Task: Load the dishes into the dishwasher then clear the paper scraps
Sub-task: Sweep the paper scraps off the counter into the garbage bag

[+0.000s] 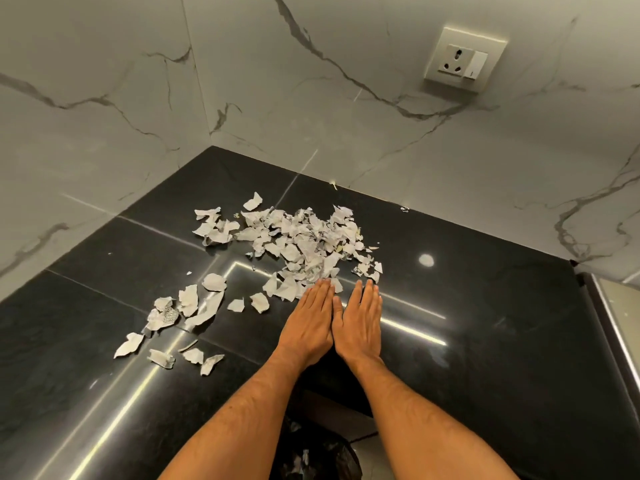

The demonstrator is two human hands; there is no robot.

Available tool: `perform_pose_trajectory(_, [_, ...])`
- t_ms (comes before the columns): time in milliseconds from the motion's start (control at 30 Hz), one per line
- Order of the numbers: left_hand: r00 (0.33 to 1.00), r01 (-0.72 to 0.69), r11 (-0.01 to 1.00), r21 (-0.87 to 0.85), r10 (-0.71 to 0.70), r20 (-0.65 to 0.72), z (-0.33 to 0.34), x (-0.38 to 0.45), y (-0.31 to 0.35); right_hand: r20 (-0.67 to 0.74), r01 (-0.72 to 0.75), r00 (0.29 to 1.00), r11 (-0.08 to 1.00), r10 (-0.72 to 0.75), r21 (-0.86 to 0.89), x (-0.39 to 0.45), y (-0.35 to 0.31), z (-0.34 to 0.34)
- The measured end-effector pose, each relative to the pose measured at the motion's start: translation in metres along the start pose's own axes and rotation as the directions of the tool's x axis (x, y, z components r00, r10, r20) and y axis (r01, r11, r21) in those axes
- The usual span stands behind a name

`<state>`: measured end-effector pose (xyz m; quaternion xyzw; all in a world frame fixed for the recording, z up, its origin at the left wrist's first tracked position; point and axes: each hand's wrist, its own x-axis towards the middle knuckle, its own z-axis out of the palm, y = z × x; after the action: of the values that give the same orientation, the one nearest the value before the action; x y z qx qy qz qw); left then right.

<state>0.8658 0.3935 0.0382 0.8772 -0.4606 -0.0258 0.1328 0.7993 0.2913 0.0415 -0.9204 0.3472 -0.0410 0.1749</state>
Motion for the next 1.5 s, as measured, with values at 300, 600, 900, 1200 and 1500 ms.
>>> perform_pose_trajectory(300, [0.996, 0.072, 0.997, -0.029, -0.074, -0.059, -0.015, 0.005, -0.058, 0.035, 0.103, 0.993, 0.985, -0.109, 0.141, 0.031, -0.057, 0.014])
perform_pose_trajectory(600, [0.955, 0.155, 0.975, -0.157, -0.189, -0.23, -0.059, -0.065, -0.071, -0.085, 0.415, 0.91, 0.897, -0.407, 0.149, -0.009, -0.109, 0.002])
perform_pose_trajectory(900, [0.75, 0.552, 0.823, -0.135, -0.56, -0.35, -0.092, -0.197, -0.141, 0.09, 0.804, 0.594, 0.591, -0.799, -0.058, -0.071, -0.199, 0.035])
perform_pose_trajectory(1200, [0.639, 0.705, 0.692, -0.154, -0.715, -0.284, -0.077, -0.271, -0.185, 0.332, 0.951, 0.266, 0.189, -0.905, -0.246, -0.104, -0.237, 0.071])
perform_pose_trajectory(1500, [0.665, 0.688, 0.701, -0.186, -0.712, -0.225, -0.063, -0.195, -0.197, 0.371, 0.924, 0.351, 0.252, -0.86, -0.289, -0.047, -0.211, 0.074])
